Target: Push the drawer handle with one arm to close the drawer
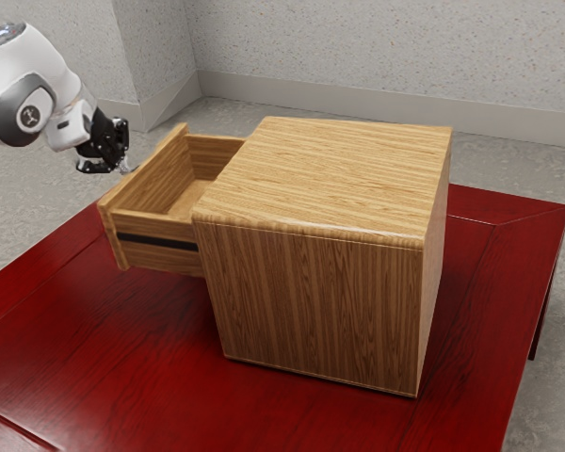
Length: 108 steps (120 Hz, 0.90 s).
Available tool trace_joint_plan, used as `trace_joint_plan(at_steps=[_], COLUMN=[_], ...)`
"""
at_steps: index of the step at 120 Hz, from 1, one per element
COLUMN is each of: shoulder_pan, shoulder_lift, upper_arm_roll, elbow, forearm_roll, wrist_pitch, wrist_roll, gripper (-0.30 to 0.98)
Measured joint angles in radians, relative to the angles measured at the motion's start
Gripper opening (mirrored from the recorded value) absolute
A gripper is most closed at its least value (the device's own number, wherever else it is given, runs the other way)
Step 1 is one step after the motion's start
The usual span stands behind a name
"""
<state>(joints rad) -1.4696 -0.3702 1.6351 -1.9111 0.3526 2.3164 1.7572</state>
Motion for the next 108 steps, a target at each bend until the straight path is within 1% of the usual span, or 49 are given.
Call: trace_joint_plan(at_steps=[61, 108], shoulder_pan=[-0.059, -0.104], shoulder_lift=[0.003, 0.003], upper_arm_roll=[-0.003, -0.004], elbow=[-0.016, -0.021], forearm_roll=[-0.010, -0.059], wrist_pitch=[0.010, 0.042], wrist_roll=[-0.009, -0.068], gripper=[-0.10, -0.10])
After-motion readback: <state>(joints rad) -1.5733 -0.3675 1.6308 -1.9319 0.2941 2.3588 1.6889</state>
